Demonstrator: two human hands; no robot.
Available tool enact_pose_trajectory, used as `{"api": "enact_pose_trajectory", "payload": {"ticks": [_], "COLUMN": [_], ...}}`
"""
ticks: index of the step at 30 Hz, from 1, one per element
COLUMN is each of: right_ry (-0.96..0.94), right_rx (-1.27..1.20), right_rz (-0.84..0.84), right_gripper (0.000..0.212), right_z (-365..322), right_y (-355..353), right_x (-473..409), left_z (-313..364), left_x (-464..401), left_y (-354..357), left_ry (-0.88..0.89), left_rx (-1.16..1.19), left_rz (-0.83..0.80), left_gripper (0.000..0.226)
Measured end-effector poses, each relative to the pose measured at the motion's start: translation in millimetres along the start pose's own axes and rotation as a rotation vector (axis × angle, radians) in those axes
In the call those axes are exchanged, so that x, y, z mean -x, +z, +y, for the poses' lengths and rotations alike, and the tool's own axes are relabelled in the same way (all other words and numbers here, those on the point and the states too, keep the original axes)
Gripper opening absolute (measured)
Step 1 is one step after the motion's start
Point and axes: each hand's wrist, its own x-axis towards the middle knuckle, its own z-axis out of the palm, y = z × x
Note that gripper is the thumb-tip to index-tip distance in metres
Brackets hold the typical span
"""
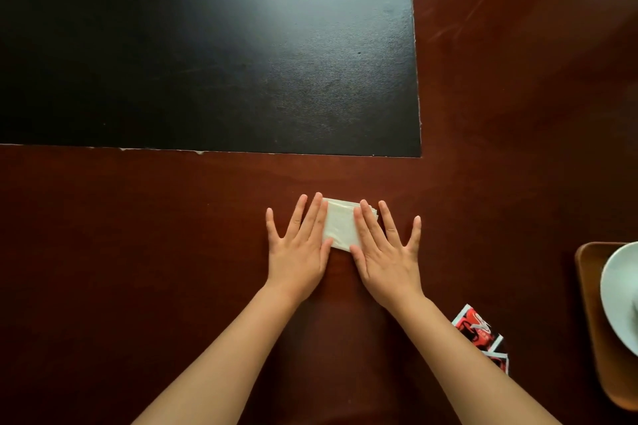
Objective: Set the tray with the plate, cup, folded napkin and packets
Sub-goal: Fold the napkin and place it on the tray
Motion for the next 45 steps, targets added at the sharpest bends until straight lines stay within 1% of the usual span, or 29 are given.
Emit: {"api": "enact_pose_trajectory", "payload": {"ticks": [2, 5, 7, 9, 11, 15, 18, 21, 23, 26, 28, 30, 31, 33, 35, 36, 37, 39, 42, 45], "right_ry": [0.000, 0.003, -0.004, -0.008, -0.007, -0.018, -0.017, -0.014, -0.005, 0.019, 0.080, 0.182, 0.240, 0.357, 0.411, 0.405, 0.386, 0.330, 0.205, 0.153], "right_rx": [0.004, -0.017, -0.020, -0.017, -0.021, -0.045, -0.101, -0.157, -0.213, -0.341, -0.500, -0.736, -0.871, -1.177, -1.472, -1.544, -1.563, -1.557, -1.605, -1.616], "right_rz": [-0.010, -0.019, -0.018, -0.016, -0.024, -0.060, -0.075, -0.074, -0.065, -0.069, -0.028, 0.054, 0.066, 0.003, -0.095, -0.121, -0.130, -0.120, -0.099, -0.107], "right_gripper": [0.058, 0.058, 0.058, 0.059, 0.059, 0.060, 0.061, 0.061, 0.060, 0.058, 0.062, 0.067, 0.068, 0.065, 0.049, 0.040, 0.033, 0.025, 0.027, 0.030], "right_z": [-0.6, -1.2, -0.8, -0.8, -1.2, -1.4, -2.7, -3.7, -4.6, -4.5, -3.4, -0.2, 1.8, 7.2, 14.5, 18.9, 22.9, 29.0, 34.6, 39.8], "right_y": [0.3, 1.0, 1.6, 1.4, 0.1, 1.1, -2.1, -11.2, -18.4, -28.1, -35.2, -44.5, -49.9, -62.3, -73.9, -77.8, -82.0, -91.0, -103.0, -109.8], "right_x": [-0.4, -1.2, -1.0, -0.9, -1.3, -2.2, -4.1, -6.2, -7.2, -8.5, -8.3, -7.2, -5.6, -0.8, 4.2, 6.2, 8.5, 14.7, 26.5, 42.0], "left_z": [10.6, 24.3, 27.8, 26.9, 24.3, 23.3, 25.3, 26.5, 26.9, 27.9, 29.1, 31.2, 32.5, 36.1, 40.5, 42.8, 45.0, 49.2, 56.3, 65.9], "left_x": [3.1, 7.0, 5.6, -0.4, -7.6, -20.8, -25.7, -23.7, -20.7, -16.5, -11.9, -4.8, -0.2, 10.4, 22.1, 28.2, 34.4, 47.7, 67.1, 83.9], "left_y": [-7.4, -20.9, -28.4, -35.4, -40.6, -46.3, -47.1, -47.2, -47.9, -50.0, -52.9, -58.4, -61.8, -69.6, -77.4, -80.8, -83.8, -89.4, -94.5, -96.7], "left_ry": [-0.118, -0.291, -0.382, -0.458, -0.504, -0.453, -0.439, -0.473, -0.521, -0.564, -0.582, -0.591, -0.585, -0.557, -0.518, -0.500, -0.490, -0.483, -0.470, -0.486], "left_rx": [0.087, 0.433, 0.640, 0.726, 0.733, 0.583, 0.596, 0.655, 0.727, 0.833, 0.981, 1.164, 1.249, 1.423, 1.543, 1.557, 1.539, 1.440, 1.370, 1.330], "left_rz": [0.054, 0.184, 0.182, 0.139, 0.088, -0.012, -0.005, 0.024, 0.023, 0.007, 0.021, 0.031, 0.027, -0.009, -0.041, -0.040, -0.026, 0.044, 0.173, 0.258], "left_gripper": [0.061, 0.055, 0.052, 0.051, 0.046, 0.018, 0.003, 0.002, 0.014, 0.026, 0.028, 0.030, 0.029, 0.022, 0.020, 0.019, 0.018, 0.014, 0.009, 0.009]}}
